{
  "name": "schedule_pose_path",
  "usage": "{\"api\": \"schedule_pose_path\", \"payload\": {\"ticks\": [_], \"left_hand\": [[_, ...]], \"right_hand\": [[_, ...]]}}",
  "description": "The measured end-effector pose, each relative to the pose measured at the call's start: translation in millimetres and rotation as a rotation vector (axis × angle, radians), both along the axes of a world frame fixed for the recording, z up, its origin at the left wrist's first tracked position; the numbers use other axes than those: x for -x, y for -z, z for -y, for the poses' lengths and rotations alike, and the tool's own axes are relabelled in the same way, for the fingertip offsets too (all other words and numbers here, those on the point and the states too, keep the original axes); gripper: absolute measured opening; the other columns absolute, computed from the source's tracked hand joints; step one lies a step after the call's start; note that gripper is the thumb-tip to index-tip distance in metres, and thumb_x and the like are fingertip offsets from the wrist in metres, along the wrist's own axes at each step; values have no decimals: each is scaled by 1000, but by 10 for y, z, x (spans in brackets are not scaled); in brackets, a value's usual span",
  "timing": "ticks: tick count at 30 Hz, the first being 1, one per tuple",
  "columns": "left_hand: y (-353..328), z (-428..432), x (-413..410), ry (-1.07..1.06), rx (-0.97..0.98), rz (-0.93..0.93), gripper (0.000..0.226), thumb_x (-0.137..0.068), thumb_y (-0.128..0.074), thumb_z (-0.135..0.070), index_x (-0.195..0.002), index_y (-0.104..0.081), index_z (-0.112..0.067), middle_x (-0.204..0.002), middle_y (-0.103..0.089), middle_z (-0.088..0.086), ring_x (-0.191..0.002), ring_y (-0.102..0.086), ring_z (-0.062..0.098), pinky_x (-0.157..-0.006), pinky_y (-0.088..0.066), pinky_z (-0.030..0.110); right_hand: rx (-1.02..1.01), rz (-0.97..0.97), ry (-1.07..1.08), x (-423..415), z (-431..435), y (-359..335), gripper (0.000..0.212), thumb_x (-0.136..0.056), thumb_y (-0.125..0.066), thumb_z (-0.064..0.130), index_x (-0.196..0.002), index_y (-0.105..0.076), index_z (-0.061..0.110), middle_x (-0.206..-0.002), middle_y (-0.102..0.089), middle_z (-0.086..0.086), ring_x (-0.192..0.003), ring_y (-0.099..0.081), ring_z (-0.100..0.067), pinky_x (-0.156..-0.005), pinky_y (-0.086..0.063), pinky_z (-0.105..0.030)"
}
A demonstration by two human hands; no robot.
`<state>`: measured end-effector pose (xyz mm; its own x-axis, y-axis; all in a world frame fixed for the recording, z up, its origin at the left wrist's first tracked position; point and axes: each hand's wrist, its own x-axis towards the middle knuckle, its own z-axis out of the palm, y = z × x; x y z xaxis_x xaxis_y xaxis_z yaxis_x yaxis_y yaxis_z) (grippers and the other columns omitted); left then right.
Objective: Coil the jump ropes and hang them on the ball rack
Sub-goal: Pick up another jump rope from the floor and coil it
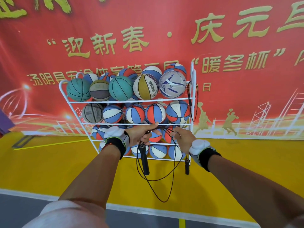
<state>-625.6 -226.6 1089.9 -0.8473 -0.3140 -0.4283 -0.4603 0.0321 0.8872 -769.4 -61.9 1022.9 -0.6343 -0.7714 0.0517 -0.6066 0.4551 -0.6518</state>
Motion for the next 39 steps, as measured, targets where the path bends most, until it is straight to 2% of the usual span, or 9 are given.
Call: {"api": "schedule_pose_path", "payload": {"ticks": [6, 15, 19, 22, 24, 26, 29, 33, 39], "left_hand": [[33, 37, 80, 45, 20, 1, 38, -98, -52, -49, -83, -61, -14, -55, -35, -2, -47, -28, 13, -49, -31, 23], [66, 306, 18, 74, 48, 6, 41, -100, -50, -40, -87, -71, -8, -44, -36, -3, -40, -24, 12, -49, -33, 24], [2, 439, -65, 69, -2, 6, 38, -98, -52, -41, -79, -64, -10, -56, -41, 1, -44, -29, 12, -48, -34, 23], [-56, 503, -78, 74, -55, 33, 33, -96, -53, -39, -75, -58, -14, -59, -46, -2, -47, -37, 12, -45, -33, 20], [-71, 540, -54, 102, -30, 56, 32, -95, -54, -39, -74, -58, -15, -58, -46, -2, -47, -37, 11, -42, -28, 19], [-75, 600, -33, 166, 8, 107, 34, -95, -55, -39, -79, -65, -11, -52, -44, 0, -39, -28, 10, -37, -21, 19], [-73, 695, -24, 237, 16, 187, 38, -98, -52, -35, -91, -71, -3, -43, -42, 0, -29, -22, 8, -34, -12, 19], [-56, 780, 36, 268, 10, 122, 35, -98, -54, -36, -75, -61, -10, -43, -38, -3, -34, -23, 9, -37, -13, 20], [-6, 739, 260, 210, 9, 6, 48, -93, -59, -51, -60, -44, -19, -44, -30, -5, -44, -20, 12, -49, -13, 27]], "right_hand": [[-44, 26, 7, 14, 22, 14, 29, -105, -36, 22, -129, -48, 12, -129, -60, -15, -114, -59, -34, -91, -50, -45], [131, 10, 262, 57, 196, -1, 35, -97, -44, 4, -131, -50, 9, -105, -68, -17, -85, -63, -32, -67, -43, -31], [-151, 23, 320, 140, 218, 19, 31, -101, -41, 14, -131, -48, 9, -117, -64, -15, -74, -54, -27, -62, -42, -27], [-346, 35, 306, 109, 296, 167, 13, -104, -35, 16, -105, -48, 12, -97, -56, -3, -69, -44, -17, -65, -37, -26], [-414, 16, 315, 28, 337, 223, 28, -104, -35, 14, -77, -39, 12, -77, -38, 1, -61, -37, -12, -67, -35, -27], [-406, 63, 342, -13, 399, 257, 24, -103, -37, 11, -83, -47, 5, -87, -49, -9, -74, -53, -17, -67, -34, -25], [-346, 127, 388, 81, 432, 300, 28, -101, -44, 12, -127, -49, 1, -128, -54, -22, -113, -60, -31, -71, -41, -28], [-262, 148, 397, 81, 428, 429, 7, -100, -44, 16, -104, -49, 13, -76, -43, -1, -117, -57, -35, -79, -33, -29], [-230, 244, 330, -9, 482, 420, 31, -100, -47, 29, -119, -58, 7, -127, -61, -18, -118, -58, -36, -87, -43, -36]]}}
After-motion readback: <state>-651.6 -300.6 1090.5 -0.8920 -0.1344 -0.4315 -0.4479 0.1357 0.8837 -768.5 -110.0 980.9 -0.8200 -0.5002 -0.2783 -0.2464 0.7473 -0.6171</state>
